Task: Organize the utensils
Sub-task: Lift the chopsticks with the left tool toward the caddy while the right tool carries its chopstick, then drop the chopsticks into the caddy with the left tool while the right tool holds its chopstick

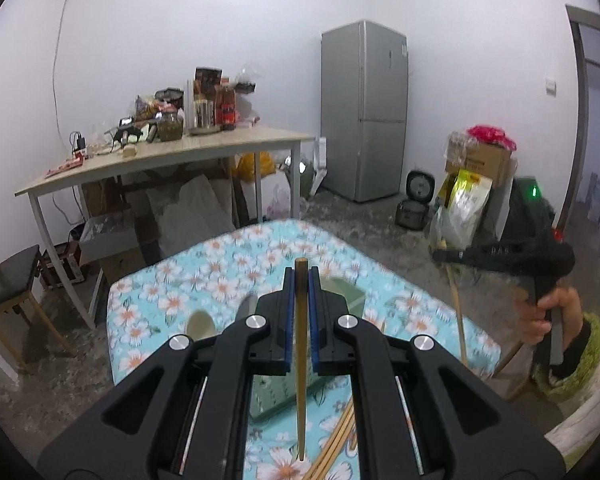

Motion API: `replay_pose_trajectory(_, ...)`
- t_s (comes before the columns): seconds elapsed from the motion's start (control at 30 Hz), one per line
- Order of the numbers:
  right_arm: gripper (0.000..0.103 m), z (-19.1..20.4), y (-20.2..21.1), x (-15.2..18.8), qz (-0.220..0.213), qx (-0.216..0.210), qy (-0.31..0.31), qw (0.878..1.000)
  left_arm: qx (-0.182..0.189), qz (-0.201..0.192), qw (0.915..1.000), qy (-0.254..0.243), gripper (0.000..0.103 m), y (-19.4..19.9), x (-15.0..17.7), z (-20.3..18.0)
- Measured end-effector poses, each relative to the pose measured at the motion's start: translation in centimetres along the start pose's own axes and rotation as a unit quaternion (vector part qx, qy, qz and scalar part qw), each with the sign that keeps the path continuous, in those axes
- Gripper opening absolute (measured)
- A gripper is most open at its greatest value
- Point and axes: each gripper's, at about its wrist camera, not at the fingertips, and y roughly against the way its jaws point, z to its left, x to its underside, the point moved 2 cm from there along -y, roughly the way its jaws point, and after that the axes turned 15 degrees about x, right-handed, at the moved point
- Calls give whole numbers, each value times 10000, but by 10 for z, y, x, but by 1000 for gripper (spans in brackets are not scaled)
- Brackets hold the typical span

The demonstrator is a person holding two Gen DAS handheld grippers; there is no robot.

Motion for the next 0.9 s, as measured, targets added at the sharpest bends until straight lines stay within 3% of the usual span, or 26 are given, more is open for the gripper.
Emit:
replay_pose_trajectory(0.43, 6, 4, 9, -4, -50, -4, -23, 10000, 156, -1420, 9897, 68, 6, 26, -84, 17)
replay_pose_trajectory(0.63, 6, 4, 9, -5, -33, 17, -20, 10000, 26, -1497, 9887, 81, 6, -3, -88, 27)
replay_pose_trajectory(0.9, 6, 4, 10, -4, -10, 11, 12, 10000, -193, -1268, 9916, 165, 6, -50, -58, 46)
